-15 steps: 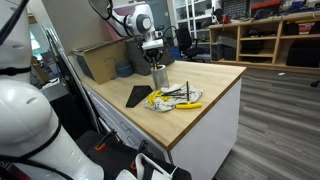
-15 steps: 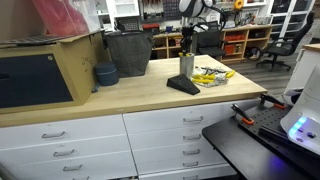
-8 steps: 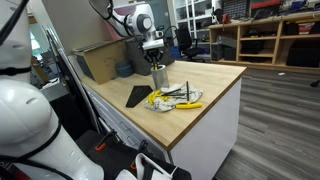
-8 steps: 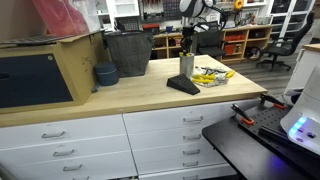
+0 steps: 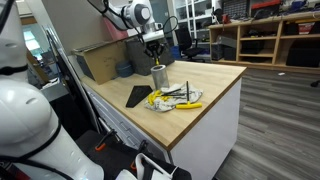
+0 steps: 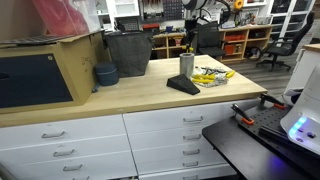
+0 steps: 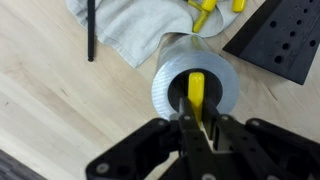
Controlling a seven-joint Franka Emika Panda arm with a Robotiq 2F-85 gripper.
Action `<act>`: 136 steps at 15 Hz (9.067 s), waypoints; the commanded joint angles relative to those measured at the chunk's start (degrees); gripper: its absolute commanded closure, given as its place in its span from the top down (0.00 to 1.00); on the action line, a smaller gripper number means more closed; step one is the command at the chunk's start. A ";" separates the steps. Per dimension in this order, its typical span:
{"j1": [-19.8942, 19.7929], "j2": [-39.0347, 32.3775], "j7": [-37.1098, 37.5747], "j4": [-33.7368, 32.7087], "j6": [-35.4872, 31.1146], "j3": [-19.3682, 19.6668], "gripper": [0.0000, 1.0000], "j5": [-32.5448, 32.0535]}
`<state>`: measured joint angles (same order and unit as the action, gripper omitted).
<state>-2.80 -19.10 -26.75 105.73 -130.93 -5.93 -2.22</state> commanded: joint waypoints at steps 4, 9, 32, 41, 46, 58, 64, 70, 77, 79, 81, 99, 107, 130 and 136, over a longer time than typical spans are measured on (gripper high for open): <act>1.77 9.35 -2.47 2.50 5.72 0.18 0.04 -4.54; 4.54 13.94 -6.31 4.55 8.47 -0.85 0.04 -6.77; 13.92 20.65 -11.29 29.24 -2.48 -5.65 0.04 -17.69; 14.67 21.23 -17.77 33.98 -6.30 -5.78 0.04 -14.71; 14.54 21.83 -21.04 35.78 -7.19 -5.59 0.04 -13.05; 14.46 21.39 -22.92 36.51 -6.69 -5.41 0.04 -11.19; 14.09 19.97 -22.70 36.13 -6.17 -4.86 0.04 -11.05; 14.11 19.94 -24.94 35.88 -6.39 -4.92 0.04 -7.80; 13.66 19.74 -27.10 35.62 -6.31 -4.48 0.04 -5.51; 13.34 19.70 -26.95 35.50 -6.46 -4.18 0.04 -5.88; 12.99 19.62 -26.88 35.27 -6.48 -4.02 0.04 -5.88; 13.18 20.44 -26.23 34.79 -5.11 -4.39 0.04 -5.46; 13.33 21.49 -25.94 35.67 -4.11 -4.54 0.04 -4.68; 13.78 20.36 -24.95 33.70 -0.88 -4.62 0.04 -0.50; 13.61 19.68 -23.94 33.12 -1.24 -4.37 0.04 -1.66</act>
<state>10.93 0.53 -51.40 140.14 -133.80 -10.27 -3.61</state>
